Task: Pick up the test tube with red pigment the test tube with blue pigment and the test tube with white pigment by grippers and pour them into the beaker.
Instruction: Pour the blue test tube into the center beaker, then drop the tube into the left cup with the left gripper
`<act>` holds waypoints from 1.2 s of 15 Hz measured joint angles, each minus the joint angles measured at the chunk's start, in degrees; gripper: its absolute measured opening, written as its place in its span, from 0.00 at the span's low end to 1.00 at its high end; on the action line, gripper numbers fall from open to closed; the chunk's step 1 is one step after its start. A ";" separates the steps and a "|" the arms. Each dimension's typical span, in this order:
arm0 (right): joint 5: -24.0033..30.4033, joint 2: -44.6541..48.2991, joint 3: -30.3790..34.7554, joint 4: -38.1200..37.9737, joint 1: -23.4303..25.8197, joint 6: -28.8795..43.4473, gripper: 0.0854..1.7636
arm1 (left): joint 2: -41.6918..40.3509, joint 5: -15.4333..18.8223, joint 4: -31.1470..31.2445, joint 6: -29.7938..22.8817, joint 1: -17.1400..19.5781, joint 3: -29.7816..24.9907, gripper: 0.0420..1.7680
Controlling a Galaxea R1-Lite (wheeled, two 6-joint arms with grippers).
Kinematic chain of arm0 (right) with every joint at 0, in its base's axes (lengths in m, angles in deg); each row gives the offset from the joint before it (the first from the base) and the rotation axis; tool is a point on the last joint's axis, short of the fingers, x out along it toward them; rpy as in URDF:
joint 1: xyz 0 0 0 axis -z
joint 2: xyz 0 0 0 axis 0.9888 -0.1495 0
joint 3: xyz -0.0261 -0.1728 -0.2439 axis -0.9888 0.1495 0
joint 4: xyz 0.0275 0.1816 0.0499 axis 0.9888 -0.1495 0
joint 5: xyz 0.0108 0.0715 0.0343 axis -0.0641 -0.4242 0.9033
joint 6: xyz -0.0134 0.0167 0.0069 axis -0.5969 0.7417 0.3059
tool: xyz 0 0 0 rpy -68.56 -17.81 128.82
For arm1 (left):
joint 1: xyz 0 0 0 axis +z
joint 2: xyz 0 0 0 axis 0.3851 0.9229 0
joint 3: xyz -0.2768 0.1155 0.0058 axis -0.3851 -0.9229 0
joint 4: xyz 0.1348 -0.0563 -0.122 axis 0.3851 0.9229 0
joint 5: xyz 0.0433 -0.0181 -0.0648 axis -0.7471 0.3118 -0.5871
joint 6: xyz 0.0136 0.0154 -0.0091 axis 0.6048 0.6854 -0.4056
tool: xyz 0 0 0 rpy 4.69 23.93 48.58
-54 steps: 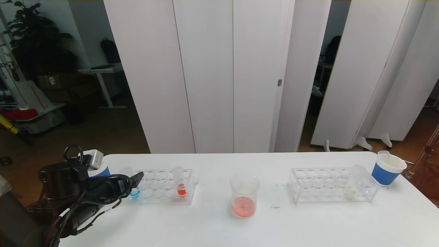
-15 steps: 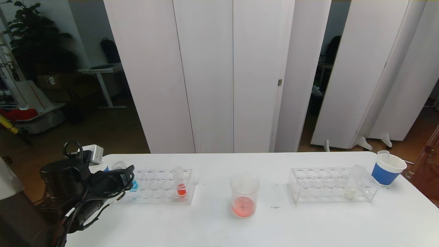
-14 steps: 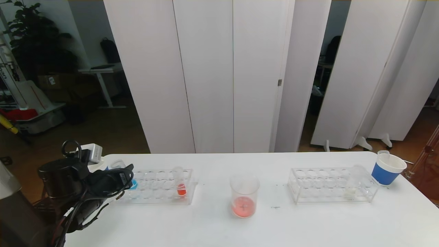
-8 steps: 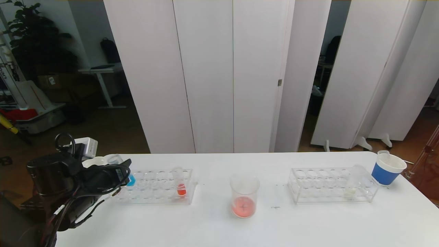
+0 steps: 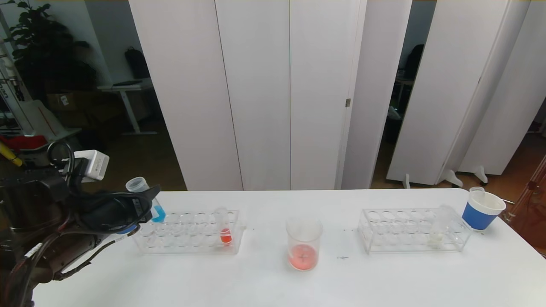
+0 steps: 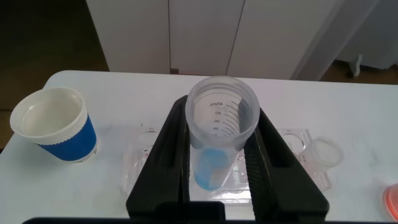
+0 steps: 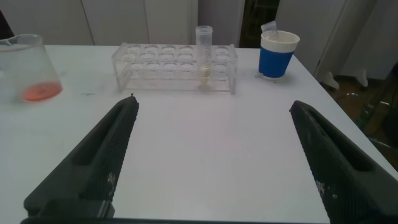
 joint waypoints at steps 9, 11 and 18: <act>-0.02 0.00 0.00 0.00 0.00 0.00 0.99 | -14.09 3.06 18.08 1.51 -11.63 8.68 0.32; 0.00 0.00 0.00 0.00 0.00 0.00 0.99 | -14.56 3.16 18.08 3.51 -15.87 9.90 0.32; 0.00 0.00 0.00 -0.02 0.00 0.00 0.99 | -11.36 2.72 17.36 8.75 -25.69 10.74 0.32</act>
